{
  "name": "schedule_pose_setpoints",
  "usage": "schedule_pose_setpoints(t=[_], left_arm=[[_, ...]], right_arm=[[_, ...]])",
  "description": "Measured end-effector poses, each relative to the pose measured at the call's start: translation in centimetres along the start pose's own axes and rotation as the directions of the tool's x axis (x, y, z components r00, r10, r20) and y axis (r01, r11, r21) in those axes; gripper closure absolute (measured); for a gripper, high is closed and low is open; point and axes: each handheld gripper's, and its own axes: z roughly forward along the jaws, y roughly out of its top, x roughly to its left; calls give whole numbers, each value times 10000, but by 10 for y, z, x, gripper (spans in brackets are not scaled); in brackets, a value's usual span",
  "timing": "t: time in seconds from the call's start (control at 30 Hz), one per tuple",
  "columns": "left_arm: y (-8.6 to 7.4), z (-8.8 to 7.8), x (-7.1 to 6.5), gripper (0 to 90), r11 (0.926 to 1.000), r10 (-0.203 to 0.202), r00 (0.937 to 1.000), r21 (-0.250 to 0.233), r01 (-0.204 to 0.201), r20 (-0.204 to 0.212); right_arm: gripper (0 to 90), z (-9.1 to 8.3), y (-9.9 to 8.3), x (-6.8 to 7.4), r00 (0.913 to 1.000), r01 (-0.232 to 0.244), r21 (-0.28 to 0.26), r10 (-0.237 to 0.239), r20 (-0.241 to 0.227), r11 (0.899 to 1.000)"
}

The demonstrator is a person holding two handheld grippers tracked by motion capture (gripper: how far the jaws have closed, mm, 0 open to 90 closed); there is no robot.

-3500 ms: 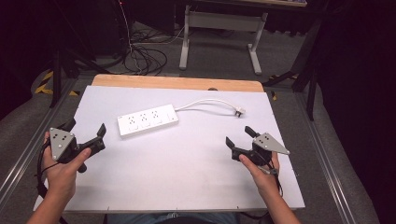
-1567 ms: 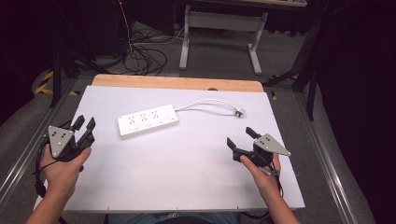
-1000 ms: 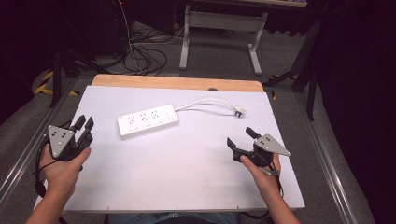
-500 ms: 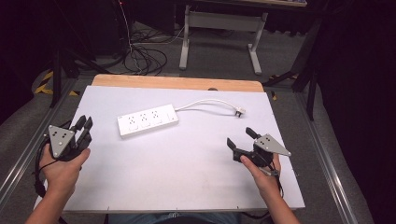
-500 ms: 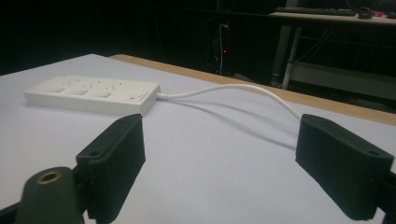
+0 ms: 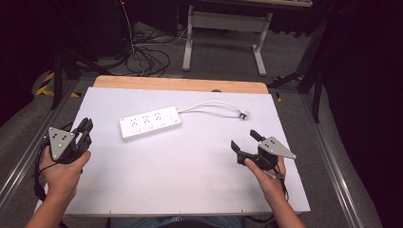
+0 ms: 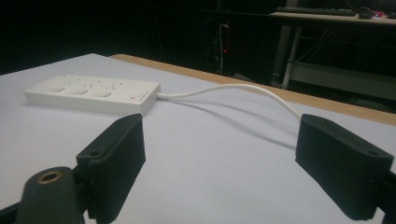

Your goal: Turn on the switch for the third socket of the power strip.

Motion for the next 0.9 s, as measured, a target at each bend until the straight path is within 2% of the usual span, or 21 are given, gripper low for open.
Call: schedule_pose_setpoints(t=[0.43, 0.5, 0.63, 0.9], left_arm=[[1, 0, 2, 877, 10000, 38, 10000, -17, -38, 17], [1, 0, 3, 898, 9999, -108, 9998, -4, 108, 157], [2, -1, 5, 899, 9999, -115, 9992, 29, 114, 381], [2, 2, 6, 898, 9993, -368, 9987, 86, 365, 355]], right_arm=[[165, 0, 0, 0, 10000, -9, 10, 9, -14, 10000], [165, 0, 0, 0, 10000, -7, 9, 7, -19, 10000], [165, 0, 0, 0, 10000, -17, 2, 17, -11, 10000], [165, 0, 0, 0, 10000, -3, 16, 3, -14, 10000]])
